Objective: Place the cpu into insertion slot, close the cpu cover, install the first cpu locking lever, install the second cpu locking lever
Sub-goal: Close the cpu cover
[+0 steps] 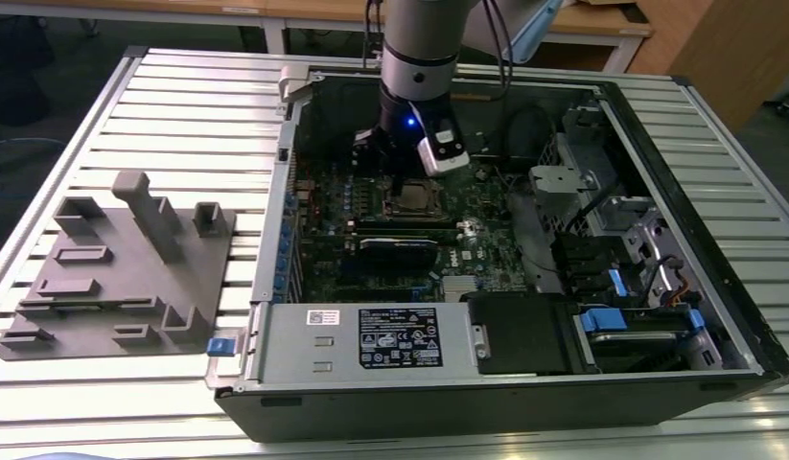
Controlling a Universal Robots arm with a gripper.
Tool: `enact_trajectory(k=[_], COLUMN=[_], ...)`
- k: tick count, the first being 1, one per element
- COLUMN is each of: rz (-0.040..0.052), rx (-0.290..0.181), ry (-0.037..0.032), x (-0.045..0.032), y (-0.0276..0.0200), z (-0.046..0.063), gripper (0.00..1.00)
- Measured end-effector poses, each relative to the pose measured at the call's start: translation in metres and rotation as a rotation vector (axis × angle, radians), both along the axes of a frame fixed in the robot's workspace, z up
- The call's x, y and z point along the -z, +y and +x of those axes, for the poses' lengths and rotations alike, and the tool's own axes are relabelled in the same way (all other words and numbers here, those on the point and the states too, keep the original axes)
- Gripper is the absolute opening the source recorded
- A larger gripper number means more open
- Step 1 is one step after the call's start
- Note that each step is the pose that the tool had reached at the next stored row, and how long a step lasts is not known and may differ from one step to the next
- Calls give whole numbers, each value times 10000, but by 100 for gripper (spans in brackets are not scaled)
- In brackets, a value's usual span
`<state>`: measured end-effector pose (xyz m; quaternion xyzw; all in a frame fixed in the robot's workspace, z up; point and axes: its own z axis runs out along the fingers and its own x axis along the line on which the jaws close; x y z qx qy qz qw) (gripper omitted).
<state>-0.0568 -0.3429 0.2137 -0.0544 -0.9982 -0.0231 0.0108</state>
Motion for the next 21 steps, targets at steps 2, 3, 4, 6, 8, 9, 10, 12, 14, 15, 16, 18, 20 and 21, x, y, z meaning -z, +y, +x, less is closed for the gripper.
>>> enact_trajectory(k=[2, 3, 4, 6, 8, 9, 10, 12, 14, 15, 16, 18, 20, 21], rz=[1, 0, 0, 0, 1, 0, 0, 9, 26, 32, 39, 51, 51, 51], rx=[-1, -2, 0, -7, -49, -75, -106, -193, -304, -364, -423, -543, -581, -582], ry=[0, 0, 0, 0, -2, -9, -21, -46, -81, -96, -111, -137, -145, -146], x=[1, 1, 1, 2, 3, 4, 4, 5, 6, 6, 7, 8, 8, 8], y=[0, 0, 0, 0, 0, -1, 0, 0, -1, -2, -2, -3, -4, -4], z=[63, 96, 123, 164, 187, 188, 188, 188, 188, 188, 188, 188, 187, 187], gripper=[11, 11, 11, 11, 11, 11, 11, 11, 11, 11, 11, 11, 11, 11])
